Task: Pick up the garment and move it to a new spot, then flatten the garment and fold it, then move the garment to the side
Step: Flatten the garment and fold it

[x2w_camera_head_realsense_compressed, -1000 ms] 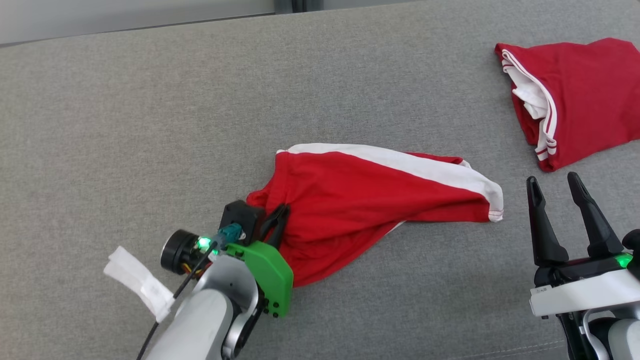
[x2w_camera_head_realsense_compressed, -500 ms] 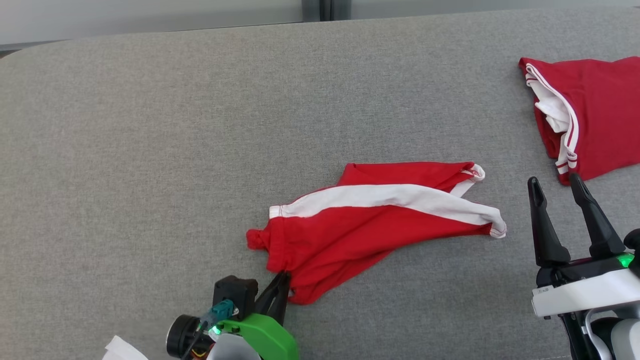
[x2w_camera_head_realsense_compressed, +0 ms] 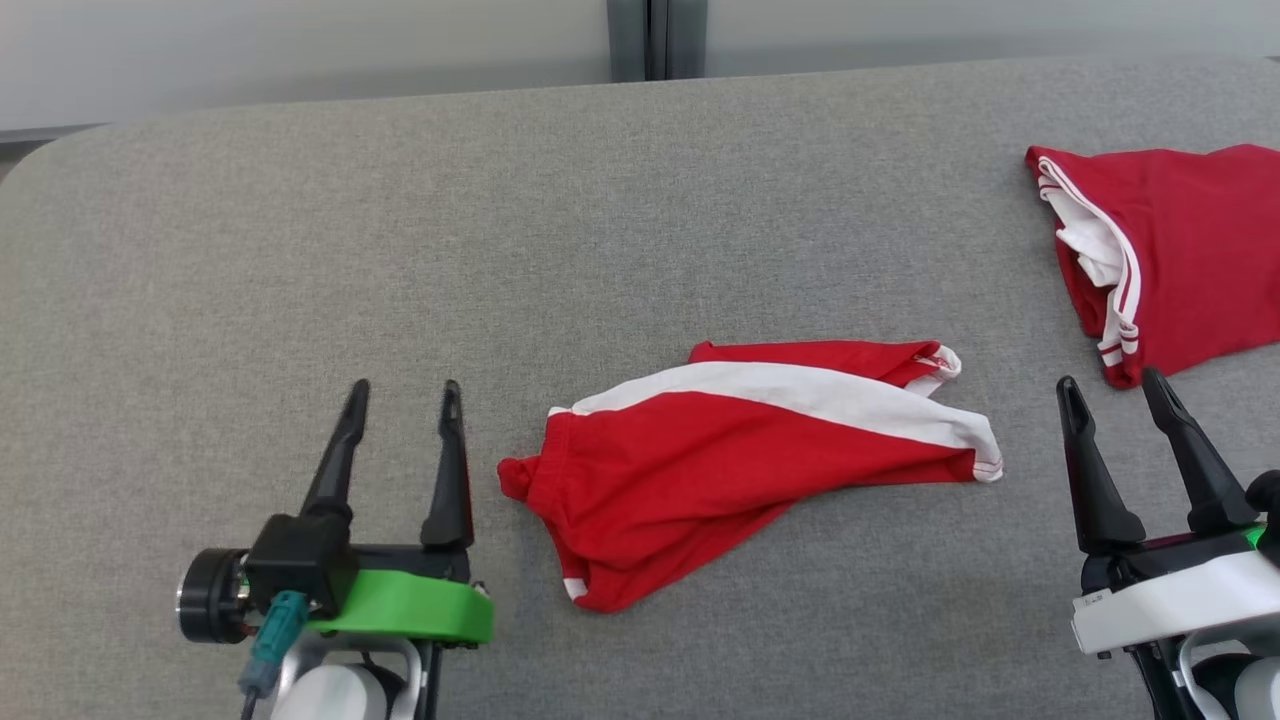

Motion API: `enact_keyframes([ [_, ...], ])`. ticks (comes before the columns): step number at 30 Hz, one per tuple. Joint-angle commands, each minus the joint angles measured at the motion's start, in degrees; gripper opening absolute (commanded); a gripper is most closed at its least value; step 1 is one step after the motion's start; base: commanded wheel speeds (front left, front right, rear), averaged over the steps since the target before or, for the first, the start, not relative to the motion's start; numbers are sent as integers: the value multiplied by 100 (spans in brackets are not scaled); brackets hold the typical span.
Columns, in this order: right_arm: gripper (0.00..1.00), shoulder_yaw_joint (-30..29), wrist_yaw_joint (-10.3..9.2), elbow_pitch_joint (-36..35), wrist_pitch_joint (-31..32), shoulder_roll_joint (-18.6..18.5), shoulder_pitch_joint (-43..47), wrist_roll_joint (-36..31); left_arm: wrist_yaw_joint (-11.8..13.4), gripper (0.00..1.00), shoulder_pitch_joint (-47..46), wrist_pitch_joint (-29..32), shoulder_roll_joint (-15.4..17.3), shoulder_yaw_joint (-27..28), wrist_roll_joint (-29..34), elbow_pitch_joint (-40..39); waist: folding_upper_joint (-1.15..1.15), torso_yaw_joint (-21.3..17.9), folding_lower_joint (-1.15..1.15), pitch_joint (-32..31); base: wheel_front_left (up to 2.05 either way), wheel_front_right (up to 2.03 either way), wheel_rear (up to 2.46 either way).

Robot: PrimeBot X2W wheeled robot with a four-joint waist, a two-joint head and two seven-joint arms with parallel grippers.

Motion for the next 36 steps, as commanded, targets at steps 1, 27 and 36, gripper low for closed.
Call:
enact_keyframes([
  [1, 100, -21, 0, -44, 31, -33, 77, -17, 46, 100, -46, -59, 85, 102, 14, -30, 0, -7, 0, -68, 0, 0, 0],
  [27, 100, -28, 0, -199, 233, 0, 263, 45, 45, 100, 218, 247, 674, 386, -158, -173, 0, -12, 0, -230, 0, 0, 0],
  [36, 100, -27, 0, -199, 225, -2, 162, 70, -288, 100, -297, 747, 664, 51, -248, -113, 0, -9, 0, -65, 0, 0, 0],
])
